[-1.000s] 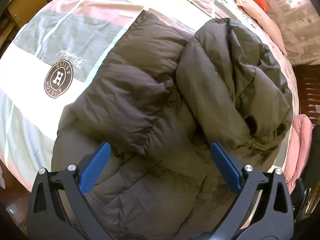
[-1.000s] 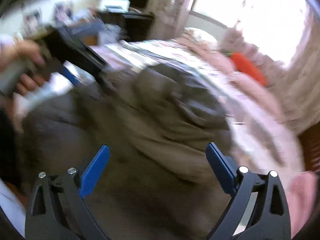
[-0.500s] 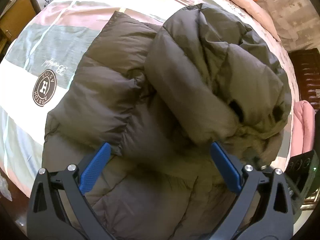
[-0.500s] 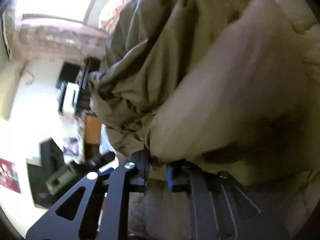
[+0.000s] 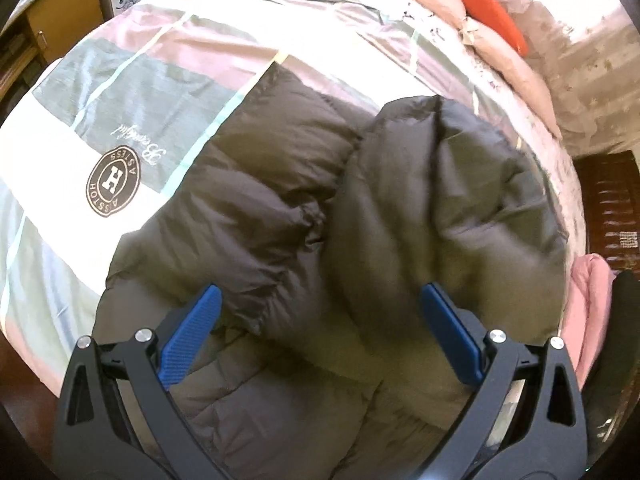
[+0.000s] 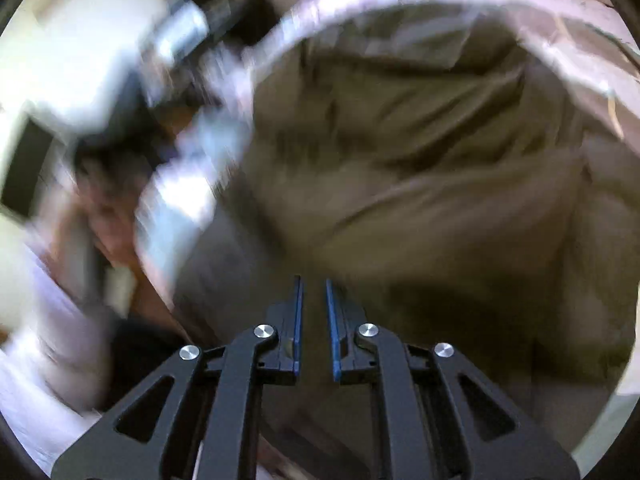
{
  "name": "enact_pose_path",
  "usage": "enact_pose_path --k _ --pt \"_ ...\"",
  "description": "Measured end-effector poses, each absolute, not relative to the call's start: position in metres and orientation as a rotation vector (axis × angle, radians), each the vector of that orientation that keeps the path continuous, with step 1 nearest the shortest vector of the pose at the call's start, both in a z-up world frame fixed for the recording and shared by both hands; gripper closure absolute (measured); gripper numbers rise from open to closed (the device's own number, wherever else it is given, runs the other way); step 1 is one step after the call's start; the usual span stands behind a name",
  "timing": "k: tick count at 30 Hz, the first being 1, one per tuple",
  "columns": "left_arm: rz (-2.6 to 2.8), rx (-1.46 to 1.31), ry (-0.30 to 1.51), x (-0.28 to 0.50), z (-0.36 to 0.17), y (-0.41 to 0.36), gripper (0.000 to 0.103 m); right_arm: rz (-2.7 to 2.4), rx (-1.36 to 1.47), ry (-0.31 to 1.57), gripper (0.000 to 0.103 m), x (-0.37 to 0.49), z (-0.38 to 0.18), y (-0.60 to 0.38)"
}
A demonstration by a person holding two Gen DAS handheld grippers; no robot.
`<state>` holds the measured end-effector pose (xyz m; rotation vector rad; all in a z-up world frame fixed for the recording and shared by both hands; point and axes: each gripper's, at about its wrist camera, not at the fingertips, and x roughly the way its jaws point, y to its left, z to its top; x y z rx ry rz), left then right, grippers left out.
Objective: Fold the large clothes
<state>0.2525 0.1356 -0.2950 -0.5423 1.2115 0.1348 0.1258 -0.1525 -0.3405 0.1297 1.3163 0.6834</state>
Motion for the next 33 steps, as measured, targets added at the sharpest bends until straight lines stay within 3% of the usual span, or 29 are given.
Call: enact_pose_path --k 4,5,6,8,13,17,23,33 --pt "0.095 -0.557 1.196 0.256 -0.291 0.125 0.002 0.508 -0.017 1.452 0.089 0.123 -0.375 -0.155" --pt "0.069 -0.557 1.195 0.258 -0.291 0.119 0.002 0.492 0.016 1.434 0.075 0.126 -0.370 -0.162" --pt "0.049 -0.553 1.193 0.260 -0.290 0.114 0.002 0.470 0.083 1.381 0.046 0.132 -0.355 -0.174" --pt "0.007 -0.536 1.183 0.266 -0.290 0.103 0.002 0.440 0.196 1.260 0.012 0.143 -0.328 -0.194" --pt "-0.072 -0.680 1.176 0.283 -0.300 0.098 0.002 0.477 0.466 1.186 0.012 0.169 -0.310 -0.199" --pt "-0.200 -0.910 1.251 0.298 -0.328 0.101 0.002 0.451 0.415 1.243 0.012 0.171 -0.315 -0.195" --pt "-0.203 -1.009 1.264 0.308 -0.349 0.107 0.002 0.438 0.358 1.279 0.012 0.164 -0.318 -0.183" --pt "-0.261 -0.980 1.303 0.323 -0.364 0.095 0.002 0.429 0.401 1.320 0.012 0.161 -0.334 -0.186"
